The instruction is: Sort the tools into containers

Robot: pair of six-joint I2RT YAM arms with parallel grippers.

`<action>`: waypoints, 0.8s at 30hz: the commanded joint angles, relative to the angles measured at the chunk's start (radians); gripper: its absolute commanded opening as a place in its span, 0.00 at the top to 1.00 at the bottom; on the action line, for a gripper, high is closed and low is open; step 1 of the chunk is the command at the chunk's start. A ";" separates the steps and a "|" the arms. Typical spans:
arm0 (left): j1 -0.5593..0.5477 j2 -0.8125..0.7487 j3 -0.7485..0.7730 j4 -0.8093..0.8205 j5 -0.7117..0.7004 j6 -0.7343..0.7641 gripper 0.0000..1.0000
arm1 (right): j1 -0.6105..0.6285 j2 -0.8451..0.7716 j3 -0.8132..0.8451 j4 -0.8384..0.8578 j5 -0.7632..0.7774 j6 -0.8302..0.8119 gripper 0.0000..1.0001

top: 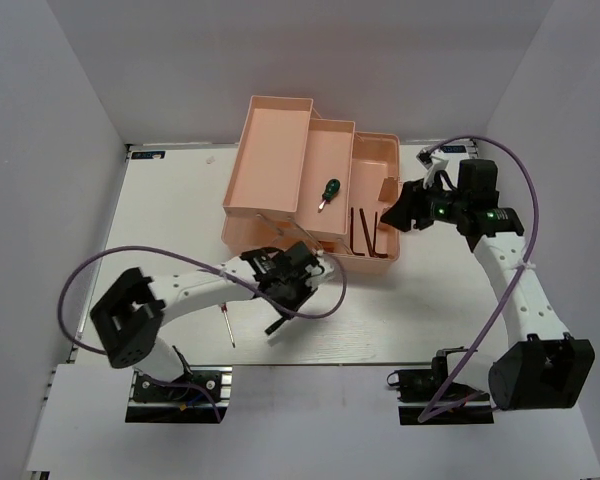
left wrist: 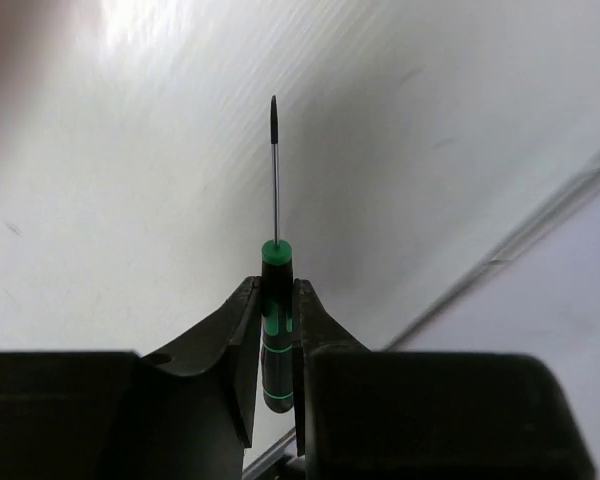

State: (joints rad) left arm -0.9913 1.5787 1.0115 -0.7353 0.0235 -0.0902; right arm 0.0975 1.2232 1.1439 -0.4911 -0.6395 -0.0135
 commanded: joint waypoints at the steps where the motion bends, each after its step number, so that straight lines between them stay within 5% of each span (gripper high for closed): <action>1: -0.009 -0.230 0.117 0.129 0.171 0.040 1.00 | -0.012 -0.056 -0.050 -0.041 -0.063 -0.135 0.38; 5: 0.017 -0.354 0.240 0.192 0.176 0.049 1.00 | -0.018 -0.109 -0.114 -0.014 -0.066 -0.155 0.57; 10: 0.042 -0.307 0.395 0.182 -0.261 0.001 1.00 | -0.016 -0.119 -0.153 -0.010 -0.115 -0.180 0.82; 11: 0.061 -0.284 0.445 0.182 -0.322 -0.011 1.00 | -0.018 -0.117 -0.170 -0.013 -0.118 -0.186 0.98; 15: 0.138 -0.159 0.568 0.250 -0.543 0.012 1.00 | -0.013 -0.114 -0.199 -0.010 -0.132 -0.192 1.00; 21: 0.276 0.095 0.832 0.260 -0.571 0.098 1.00 | 0.005 -0.119 -0.227 -0.046 -0.195 -0.265 1.00; 24: 0.324 0.167 0.914 0.237 -0.571 0.112 1.00 | 0.030 -0.114 -0.228 -0.076 -0.210 -0.310 0.92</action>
State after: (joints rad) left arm -0.7097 1.7451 1.8492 -0.4824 -0.4892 -0.0162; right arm 0.1036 1.1191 0.9184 -0.5415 -0.7940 -0.2558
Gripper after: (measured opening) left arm 0.253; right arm 0.070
